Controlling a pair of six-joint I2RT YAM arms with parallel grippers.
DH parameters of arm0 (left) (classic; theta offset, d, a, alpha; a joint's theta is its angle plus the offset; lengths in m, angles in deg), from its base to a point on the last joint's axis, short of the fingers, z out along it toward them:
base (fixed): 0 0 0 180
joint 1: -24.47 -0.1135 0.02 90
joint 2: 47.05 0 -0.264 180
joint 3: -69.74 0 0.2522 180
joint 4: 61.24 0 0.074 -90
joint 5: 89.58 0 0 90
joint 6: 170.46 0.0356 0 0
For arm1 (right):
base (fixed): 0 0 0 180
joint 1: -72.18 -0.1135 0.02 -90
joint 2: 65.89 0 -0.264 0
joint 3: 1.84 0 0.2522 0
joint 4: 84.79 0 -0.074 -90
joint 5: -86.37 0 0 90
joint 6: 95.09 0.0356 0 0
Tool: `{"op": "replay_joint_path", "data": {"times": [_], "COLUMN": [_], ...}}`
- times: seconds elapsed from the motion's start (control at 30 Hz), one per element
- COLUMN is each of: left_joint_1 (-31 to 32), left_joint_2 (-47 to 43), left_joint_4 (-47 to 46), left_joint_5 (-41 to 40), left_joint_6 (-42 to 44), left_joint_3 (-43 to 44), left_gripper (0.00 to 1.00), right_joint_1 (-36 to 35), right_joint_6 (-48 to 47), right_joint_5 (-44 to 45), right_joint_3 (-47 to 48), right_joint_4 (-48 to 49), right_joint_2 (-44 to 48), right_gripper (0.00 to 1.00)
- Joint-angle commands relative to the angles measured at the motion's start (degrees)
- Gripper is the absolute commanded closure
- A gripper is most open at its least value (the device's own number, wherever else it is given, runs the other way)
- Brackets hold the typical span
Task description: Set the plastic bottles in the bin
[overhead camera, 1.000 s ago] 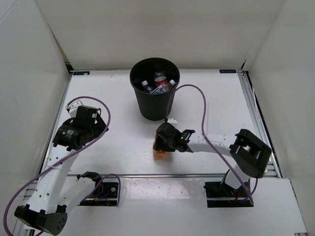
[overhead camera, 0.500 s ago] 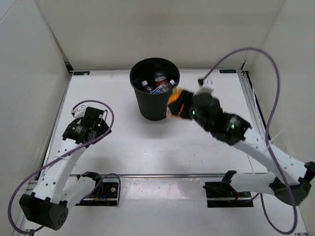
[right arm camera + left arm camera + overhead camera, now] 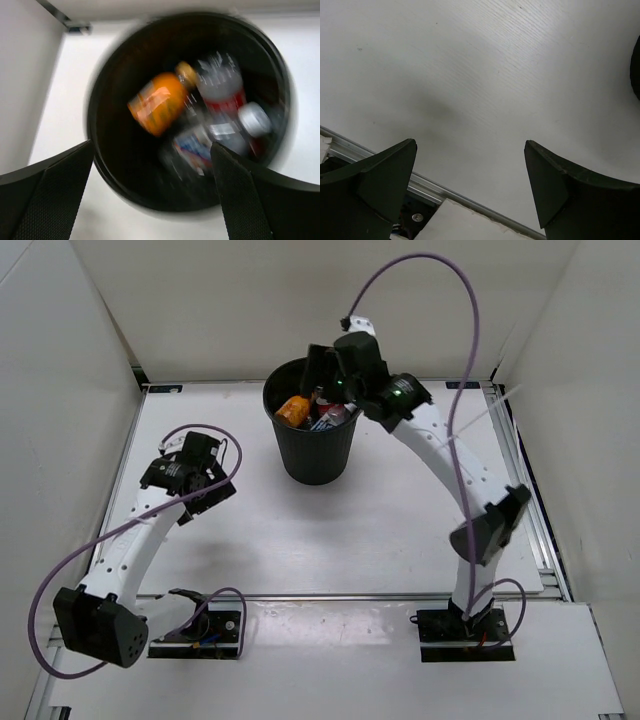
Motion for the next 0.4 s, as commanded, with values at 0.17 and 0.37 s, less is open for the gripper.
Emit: {"op": "replay_joint_path", "data": {"times": [0.17, 0.37], "left_joint_1": [-1.49, -2.01], "left_joint_2": [-9.80, -15.00], "left_joint_4": [-0.12, 2.85], "left_joint_5": [-5.58, -19.45], "left_joint_6": [-4.95, -11.43], "left_joint_3": [0.09, -2.47], "left_gripper": [0.00, 0.00], "right_joint_1": [18.46, 28.48], "right_joint_6": [10.24, 9.28], "right_joint_5": [-24.71, -20.84], "right_joint_3": [-28.30, -37.46], "right_joint_4": [-5.02, -9.14], "right_joint_2": [29.64, 39.41], "right_gripper": [0.00, 0.00]}}
